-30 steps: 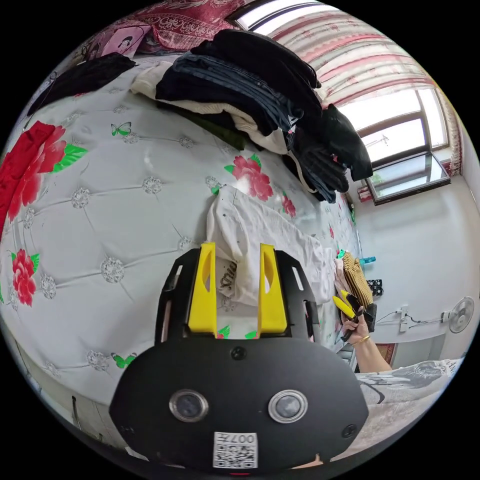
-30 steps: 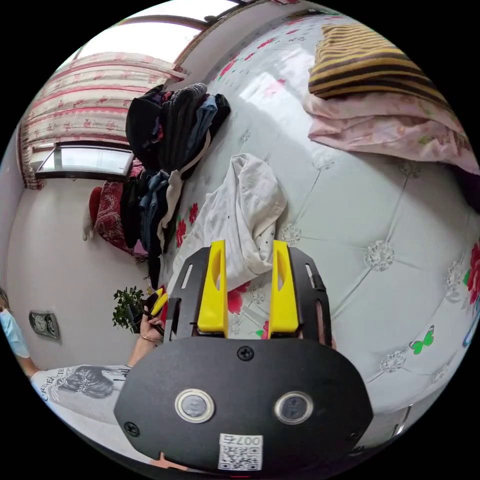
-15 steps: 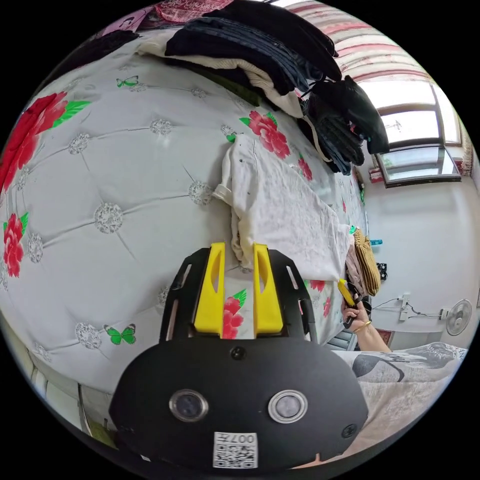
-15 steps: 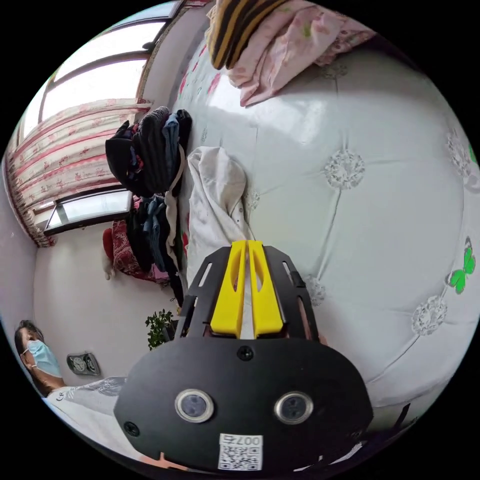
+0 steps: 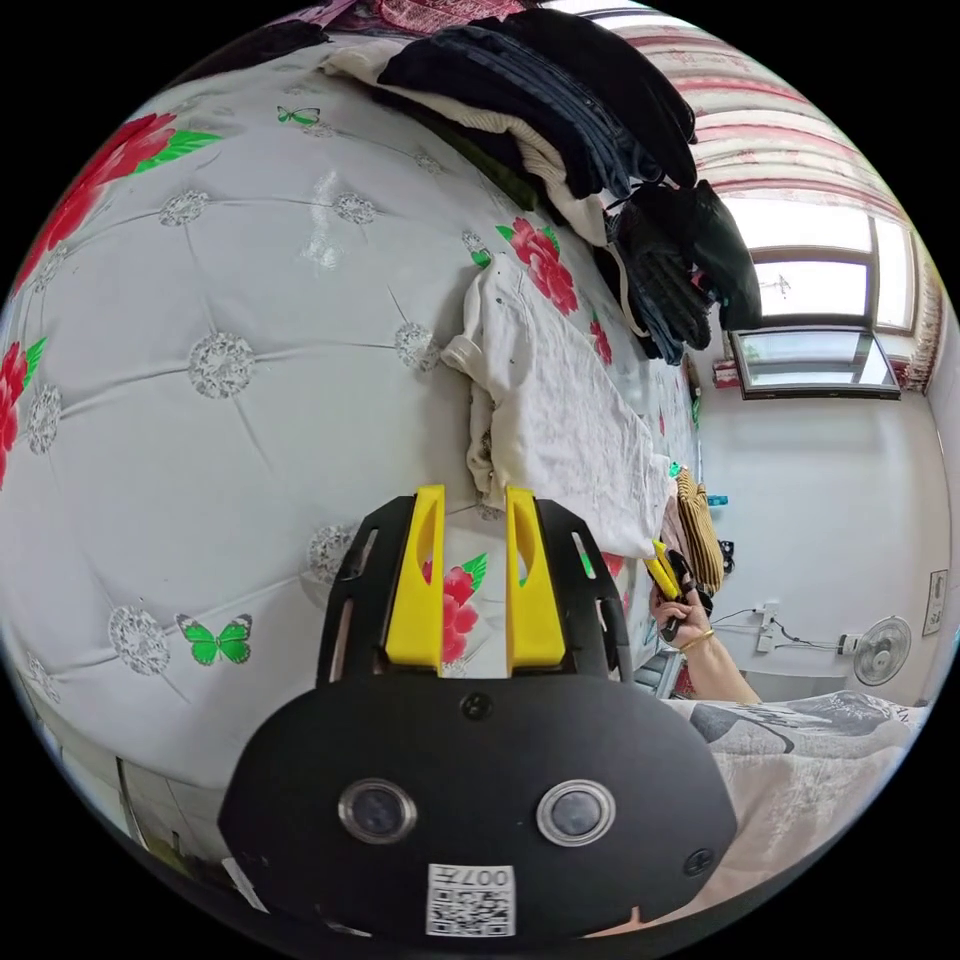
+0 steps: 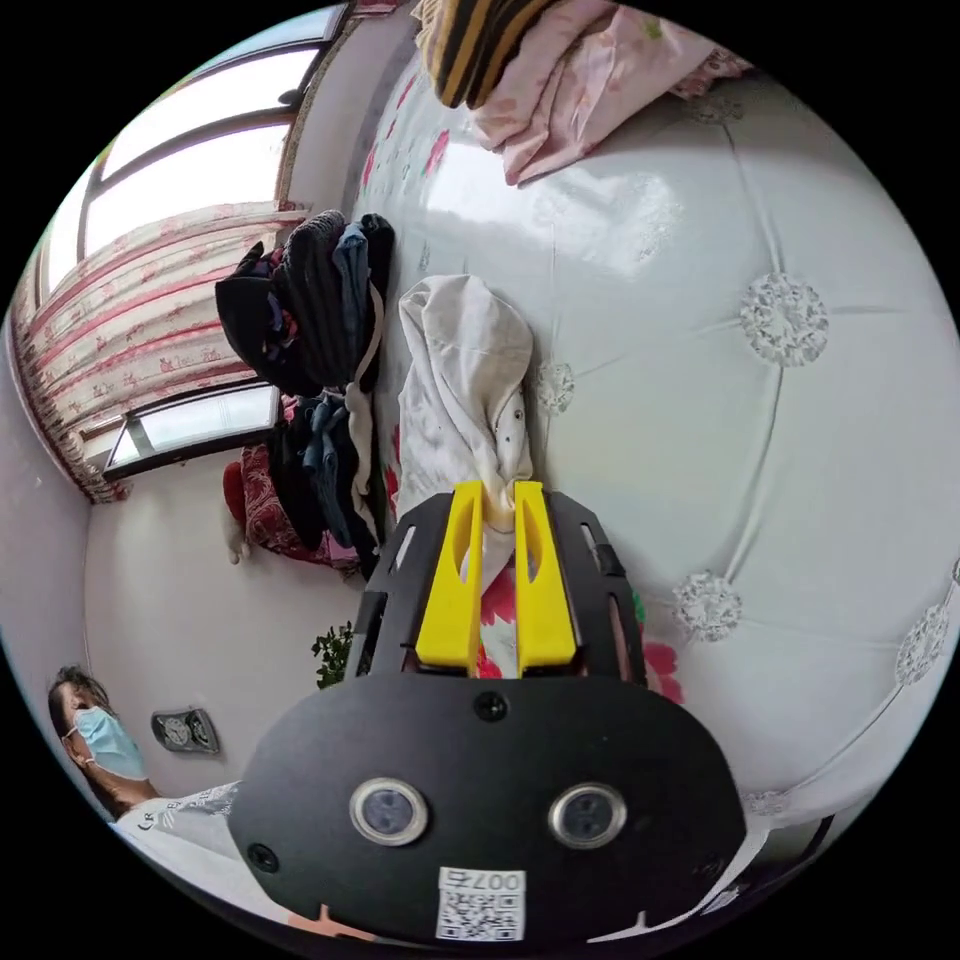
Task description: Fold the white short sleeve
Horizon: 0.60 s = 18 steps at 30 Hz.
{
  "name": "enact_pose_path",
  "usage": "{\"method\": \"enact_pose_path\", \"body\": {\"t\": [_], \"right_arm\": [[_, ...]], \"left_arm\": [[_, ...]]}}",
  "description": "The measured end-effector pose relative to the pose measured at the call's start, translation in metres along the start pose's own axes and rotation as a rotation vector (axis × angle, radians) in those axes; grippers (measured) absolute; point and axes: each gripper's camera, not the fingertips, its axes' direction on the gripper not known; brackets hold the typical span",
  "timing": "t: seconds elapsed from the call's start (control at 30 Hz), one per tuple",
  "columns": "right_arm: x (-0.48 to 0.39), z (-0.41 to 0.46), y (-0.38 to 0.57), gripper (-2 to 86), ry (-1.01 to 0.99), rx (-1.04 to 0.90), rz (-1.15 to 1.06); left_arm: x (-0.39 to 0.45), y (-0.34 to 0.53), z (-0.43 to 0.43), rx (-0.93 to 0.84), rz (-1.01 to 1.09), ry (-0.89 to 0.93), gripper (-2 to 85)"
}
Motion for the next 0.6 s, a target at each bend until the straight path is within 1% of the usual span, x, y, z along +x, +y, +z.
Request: {"method": "enact_pose_path", "body": {"t": [0.1, 0.17, 0.2, 0.27, 0.3, 0.33, 0.37, 0.43, 0.47, 0.53, 0.6], "right_arm": [[-0.053, 0.016, -0.001, 2.9, 0.024, -0.007, -0.177], [-0.135, 0.049, 0.011, 2.5, 0.110, -0.088, -0.457], [-0.157, 0.061, 0.018, 2.4, 0.132, -0.119, -0.540], [-0.241, 0.120, 0.069, 2.5, 0.218, -0.282, -0.903], [-0.257, 0.137, 0.087, 2.6, 0.237, -0.328, -0.986], [-0.280, 0.170, 0.124, 2.8, 0.251, -0.417, -1.123], [-0.292, 0.202, 0.160, 3.1, 0.239, -0.499, -1.210], [-0.290, 0.246, 0.204, 3.7, 0.216, -0.603, -1.286], [-0.281, 0.272, 0.225, 4.1, 0.231, -0.669, -1.290], [-0.263, 0.300, 0.239, 4.7, 0.248, -0.743, -1.241], [-0.246, 0.309, 0.236, 5.3, 0.261, -0.753, -1.175]], "left_arm": [[-0.013, 0.002, -0.004, 0.025, -0.019, 0.027, 9.4], [-0.019, 0.003, -0.007, 0.038, -0.022, 0.034, 9.8], [-0.024, 0.004, -0.009, 0.048, -0.024, 0.035, 10.3], [-0.032, 0.006, -0.012, 0.063, -0.033, 0.046, 11.0], [-0.037, 0.008, -0.014, 0.079, -0.038, 0.064, 11.4], [-0.040, 0.009, -0.014, 0.086, -0.042, 0.075, 11.6], [-0.046, 0.011, -0.015, 0.099, -0.050, 0.099, 11.9], [-0.056, 0.014, -0.014, 0.117, -0.058, 0.132, 12.8], [-0.058, 0.015, -0.014, 0.121, -0.059, 0.137, 13.0], [-0.064, 0.018, -0.011, 0.124, -0.064, 0.160, 13.4], [-0.072, 0.020, -0.005, 0.126, -0.068, 0.203, 13.9]]}}
